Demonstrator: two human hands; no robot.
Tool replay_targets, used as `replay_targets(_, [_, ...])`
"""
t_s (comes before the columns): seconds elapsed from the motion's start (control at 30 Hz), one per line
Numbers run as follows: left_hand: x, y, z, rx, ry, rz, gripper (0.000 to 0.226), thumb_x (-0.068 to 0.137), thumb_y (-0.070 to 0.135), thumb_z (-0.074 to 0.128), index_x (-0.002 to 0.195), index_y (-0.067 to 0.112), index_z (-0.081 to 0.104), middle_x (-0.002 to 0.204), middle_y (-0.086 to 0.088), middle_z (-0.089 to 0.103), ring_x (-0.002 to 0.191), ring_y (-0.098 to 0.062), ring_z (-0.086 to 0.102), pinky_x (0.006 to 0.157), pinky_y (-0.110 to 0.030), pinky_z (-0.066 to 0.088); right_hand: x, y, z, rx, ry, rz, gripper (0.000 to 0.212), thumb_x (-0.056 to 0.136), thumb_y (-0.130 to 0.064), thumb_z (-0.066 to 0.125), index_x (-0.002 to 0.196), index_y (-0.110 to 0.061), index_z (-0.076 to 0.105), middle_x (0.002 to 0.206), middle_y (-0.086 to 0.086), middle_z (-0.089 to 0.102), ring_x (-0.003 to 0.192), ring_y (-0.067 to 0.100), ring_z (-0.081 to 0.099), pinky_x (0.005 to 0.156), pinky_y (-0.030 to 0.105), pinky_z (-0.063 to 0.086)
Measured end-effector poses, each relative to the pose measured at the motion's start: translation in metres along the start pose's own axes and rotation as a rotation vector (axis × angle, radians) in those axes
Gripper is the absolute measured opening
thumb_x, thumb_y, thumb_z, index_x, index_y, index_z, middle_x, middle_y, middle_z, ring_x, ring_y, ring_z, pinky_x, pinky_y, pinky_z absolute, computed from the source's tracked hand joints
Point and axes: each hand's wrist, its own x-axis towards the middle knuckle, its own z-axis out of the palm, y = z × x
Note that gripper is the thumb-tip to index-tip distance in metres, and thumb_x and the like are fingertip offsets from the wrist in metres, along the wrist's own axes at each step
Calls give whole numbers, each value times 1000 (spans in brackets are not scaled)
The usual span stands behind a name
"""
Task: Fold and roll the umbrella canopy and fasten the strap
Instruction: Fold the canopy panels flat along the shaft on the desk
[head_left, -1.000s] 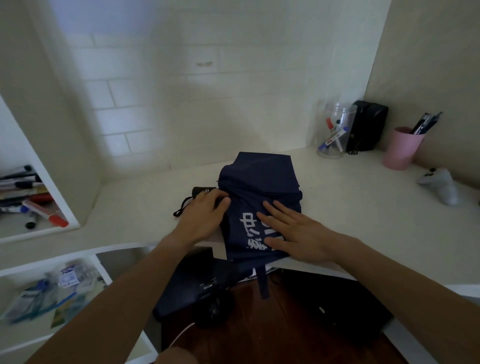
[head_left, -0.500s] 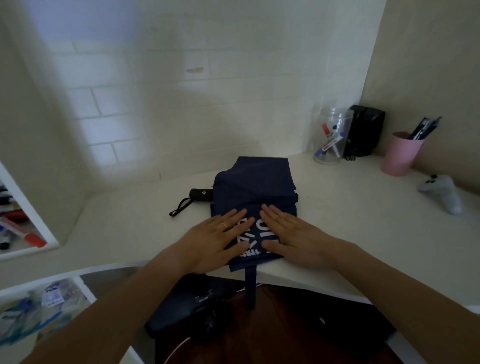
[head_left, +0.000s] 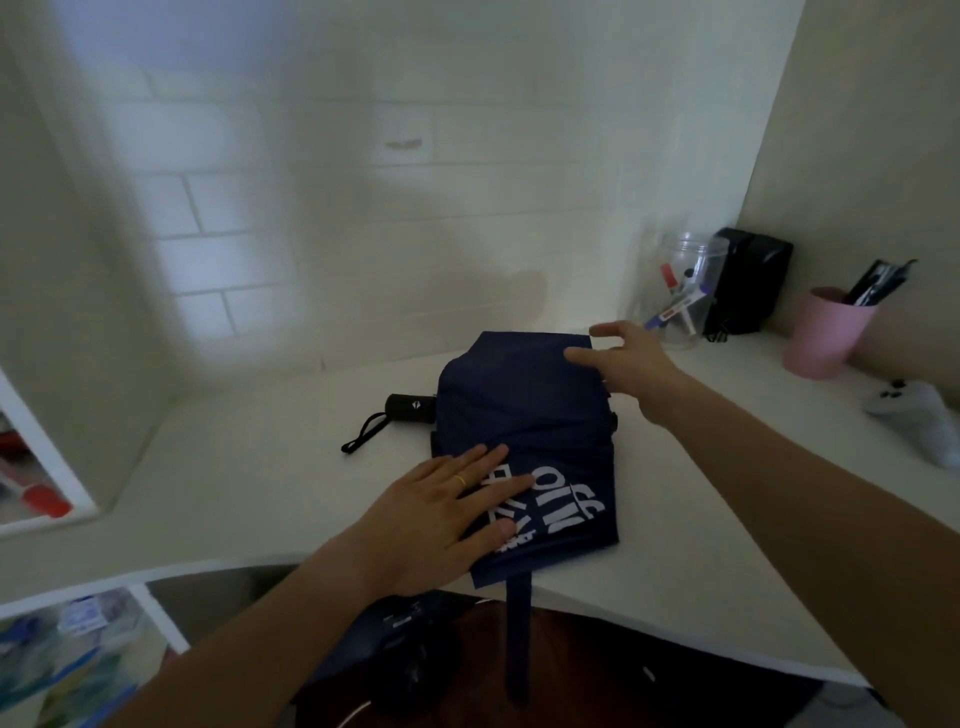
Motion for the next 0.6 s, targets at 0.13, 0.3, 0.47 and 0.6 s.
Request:
replay_targets(0.13, [1, -1, 0, -4, 4, 3, 57, 102, 65, 11, 156, 53, -3, 169, 14, -9, 155, -5, -10, 126, -30, 3, 1, -19, 0, 144, -42, -97, 68, 77, -5, 83, 135, -24, 53, 102, 14, 70, 91, 22, 70, 66, 28, 58])
replay_targets(0.3, [-2, 1, 1, 22, 109, 25, 57, 104, 62, 16, 159, 44, 17, 169, -1, 13, 155, -19, 12, 123, -39, 25, -53, -28, -19, 174, -67, -269, 44, 81, -1, 78, 119, -21, 69, 102, 13, 76, 93, 23, 73, 69, 25, 60])
replay_targets(0.47, [-6, 7, -2, 63, 261, 60, 54, 107, 53, 27, 154, 29, 41, 129, -6, 49, 115, -22, 48, 101, -36, 48, -124, 8, -19, -26, 17, -451, 25, 79, -3, 79, 100, -16, 76, 85, 3, 75, 77, 6, 73, 67, 16, 56])
replay_targets(0.6, [-20, 22, -6, -137, 375, -58, 44, 103, 49, 43, 135, 23, 60, 131, 2, 61, 122, -17, 52, 105, -30, 46, -148, 63, -7, -221, 36, -501, 20, 79, -6, 80, 86, -24, 75, 87, -8, 76, 81, 8, 71, 77, 25, 58])
